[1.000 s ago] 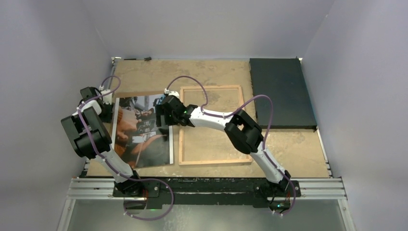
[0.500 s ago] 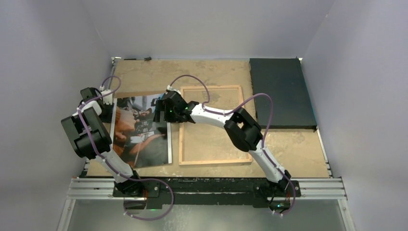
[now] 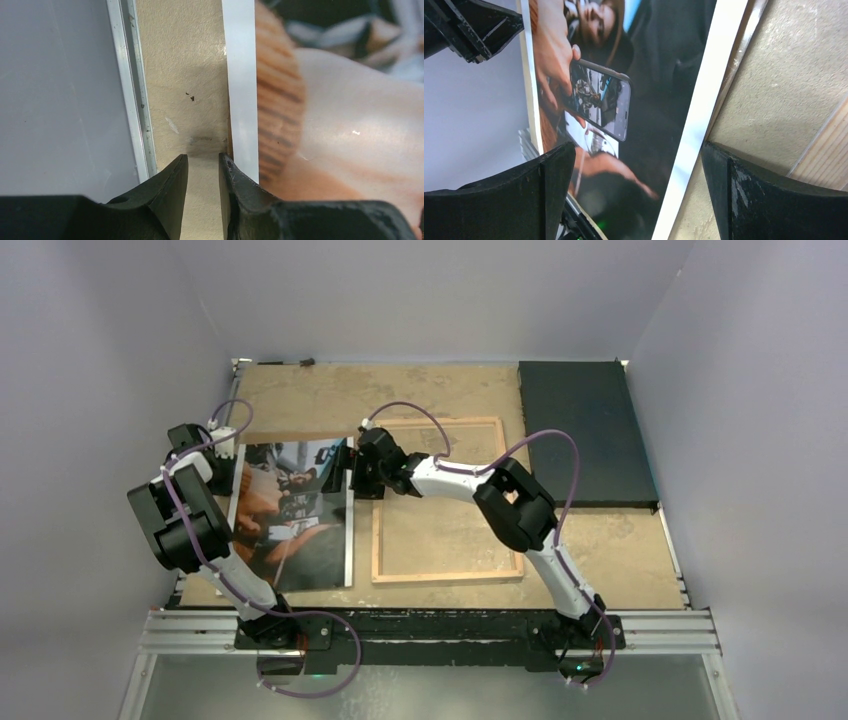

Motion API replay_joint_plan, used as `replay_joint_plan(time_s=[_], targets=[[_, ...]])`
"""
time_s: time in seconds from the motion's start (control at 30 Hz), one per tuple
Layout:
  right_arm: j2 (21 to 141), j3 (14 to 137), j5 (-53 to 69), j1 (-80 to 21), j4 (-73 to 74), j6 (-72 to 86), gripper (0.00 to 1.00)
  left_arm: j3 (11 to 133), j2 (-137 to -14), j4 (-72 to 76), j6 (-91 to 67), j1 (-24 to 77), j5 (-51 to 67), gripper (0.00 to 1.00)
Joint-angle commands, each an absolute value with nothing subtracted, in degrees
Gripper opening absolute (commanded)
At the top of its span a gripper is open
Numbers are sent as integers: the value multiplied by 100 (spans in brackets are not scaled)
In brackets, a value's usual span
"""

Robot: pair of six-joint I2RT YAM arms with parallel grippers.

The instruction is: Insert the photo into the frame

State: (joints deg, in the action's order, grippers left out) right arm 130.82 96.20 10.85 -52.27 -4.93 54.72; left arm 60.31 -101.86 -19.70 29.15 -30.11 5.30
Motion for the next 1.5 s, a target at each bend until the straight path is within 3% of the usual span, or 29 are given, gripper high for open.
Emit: replay_joint_plan(time_s=[0.0, 0.47, 0.7, 0.93, 1.47], targets=[[12538, 9616, 1779, -5371, -1359, 5778, 97, 5639, -10473, -2538, 2785, -2937, 1055, 28], [12320, 9288, 1964, -5348, -1645, 5866, 95, 5622, -10438, -2646, 2737, -2938, 1214, 25], [12553, 8853, 2908, -5310, -3582, 6550, 95, 5634, -10463, -2688, 2722, -2936, 1296, 24], [13006, 8768, 3184, -5312, -4430, 7004, 95, 5650, -10490, -2762, 2712, -2935, 1365, 23], [12378, 8104, 3256, -5172, -5067, 6991, 86, 5728, -10429, -2883, 2653, -2946, 1450, 20]])
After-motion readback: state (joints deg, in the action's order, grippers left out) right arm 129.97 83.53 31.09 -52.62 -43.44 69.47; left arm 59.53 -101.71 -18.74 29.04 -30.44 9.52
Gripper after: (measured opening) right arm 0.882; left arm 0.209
